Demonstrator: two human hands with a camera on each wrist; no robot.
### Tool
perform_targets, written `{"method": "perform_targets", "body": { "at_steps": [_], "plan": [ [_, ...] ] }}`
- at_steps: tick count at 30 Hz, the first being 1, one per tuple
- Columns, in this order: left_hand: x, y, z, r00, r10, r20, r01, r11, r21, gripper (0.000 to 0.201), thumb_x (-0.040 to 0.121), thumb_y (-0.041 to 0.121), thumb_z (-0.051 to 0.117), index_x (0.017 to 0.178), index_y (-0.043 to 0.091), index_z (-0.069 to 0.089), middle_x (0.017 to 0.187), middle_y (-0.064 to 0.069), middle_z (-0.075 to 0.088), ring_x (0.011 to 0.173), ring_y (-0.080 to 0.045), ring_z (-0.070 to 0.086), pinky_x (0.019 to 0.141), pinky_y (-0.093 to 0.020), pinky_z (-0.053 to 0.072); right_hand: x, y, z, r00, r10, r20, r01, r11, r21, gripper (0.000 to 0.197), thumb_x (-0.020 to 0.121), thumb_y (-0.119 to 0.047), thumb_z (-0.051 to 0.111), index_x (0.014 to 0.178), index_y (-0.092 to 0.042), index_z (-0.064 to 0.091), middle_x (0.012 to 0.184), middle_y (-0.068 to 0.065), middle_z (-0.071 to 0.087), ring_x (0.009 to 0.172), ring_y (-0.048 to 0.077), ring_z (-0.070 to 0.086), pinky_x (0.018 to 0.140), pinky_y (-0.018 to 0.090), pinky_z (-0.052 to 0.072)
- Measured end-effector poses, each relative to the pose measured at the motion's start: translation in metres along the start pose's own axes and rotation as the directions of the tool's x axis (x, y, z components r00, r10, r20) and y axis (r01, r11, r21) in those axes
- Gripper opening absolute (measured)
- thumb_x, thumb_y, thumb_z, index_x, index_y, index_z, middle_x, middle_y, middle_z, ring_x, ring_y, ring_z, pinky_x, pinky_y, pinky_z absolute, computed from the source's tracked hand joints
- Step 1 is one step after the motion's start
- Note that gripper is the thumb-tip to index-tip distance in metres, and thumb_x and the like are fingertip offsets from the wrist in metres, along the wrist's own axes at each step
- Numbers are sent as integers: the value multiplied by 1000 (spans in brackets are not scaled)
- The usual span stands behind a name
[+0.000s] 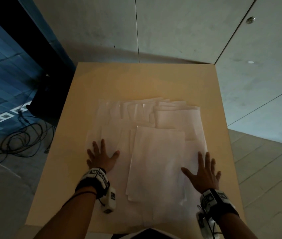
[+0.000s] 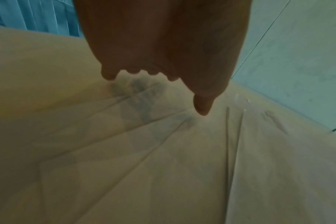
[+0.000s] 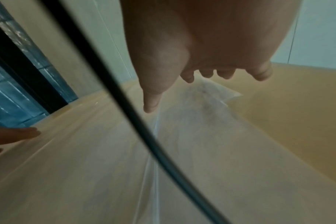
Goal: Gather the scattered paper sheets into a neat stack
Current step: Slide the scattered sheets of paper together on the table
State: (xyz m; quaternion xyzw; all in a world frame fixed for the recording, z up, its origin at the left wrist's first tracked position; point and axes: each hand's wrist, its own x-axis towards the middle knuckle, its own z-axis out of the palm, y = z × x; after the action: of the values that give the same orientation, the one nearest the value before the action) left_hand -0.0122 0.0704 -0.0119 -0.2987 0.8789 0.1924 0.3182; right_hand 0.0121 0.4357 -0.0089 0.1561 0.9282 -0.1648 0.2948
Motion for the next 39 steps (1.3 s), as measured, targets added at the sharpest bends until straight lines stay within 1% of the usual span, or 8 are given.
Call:
{"method": "perform_targets", "body": {
  "at_steps": [4,10,15,20,24,32,35,39],
  "plan": [
    [-1,16,10,999,-5,43,2,998,69,92,86,74,36,152,33,-15,159,0,-25,146,-38,-14,118,-54,7,6,-3,8,999,-36,29,38,997,-68,95,82,-77,33,151,-32,-14,157,-1,-27,147,26,-18,117,59,2],
    [-12,21,20,999,33,32,-35,998,54,81,91,65,34,153,34,-10,161,1,-20,147,-38,-9,118,-51,12,3,-7,12,998,-48,39,49,999,-15,88,86,-72,35,152,-32,-7,159,-3,-22,148,25,-15,118,57,5],
    [19,15,-11,992,34,-121,-33,999,7,78,89,63,43,153,36,8,162,4,-3,147,-33,3,118,-48,18,29,-15,-18,1000,-9,-28,9,1000,7,92,84,-72,39,152,-31,-8,160,-1,-19,148,26,-11,118,56,4],
    [57,36,-43,997,52,-60,-48,997,62,86,87,70,42,152,38,-4,161,5,-18,148,-34,-8,118,-53,11,68,-35,-33,993,-118,-25,116,991,-73,87,87,-69,37,152,-30,-7,159,-2,-19,148,26,-12,117,58,3],
    [65,55,-37,1000,26,2,-26,994,107,88,86,74,35,151,39,-13,159,5,-25,147,-36,-14,117,-56,5,82,-47,-27,988,-151,16,152,978,-142,84,88,-70,30,151,-30,-10,158,-1,-22,147,25,-15,117,58,4],
    [55,90,-16,999,41,-16,-41,998,47,79,92,64,35,152,38,-9,161,4,-19,147,-37,-11,117,-55,8,86,-62,-28,985,-172,29,175,974,-143,81,91,-63,34,153,-30,-7,159,0,-21,148,25,-14,119,54,6],
    [57,87,-23,998,-17,-59,16,1000,-21,79,90,66,34,151,39,-9,161,6,-18,147,-35,-10,117,-58,6,86,-56,-32,989,-150,12,151,983,-104,82,90,-66,34,152,-31,-7,160,-1,-19,148,25,-13,119,54,5],
    [44,91,-8,999,-29,-19,29,1000,10,81,90,69,29,152,36,-10,160,3,-21,147,-37,-12,116,-59,6,74,-54,-20,984,-175,40,179,970,-165,85,89,-70,29,151,-30,-12,158,-1,-24,147,25,-17,118,55,2]
  ]
}}
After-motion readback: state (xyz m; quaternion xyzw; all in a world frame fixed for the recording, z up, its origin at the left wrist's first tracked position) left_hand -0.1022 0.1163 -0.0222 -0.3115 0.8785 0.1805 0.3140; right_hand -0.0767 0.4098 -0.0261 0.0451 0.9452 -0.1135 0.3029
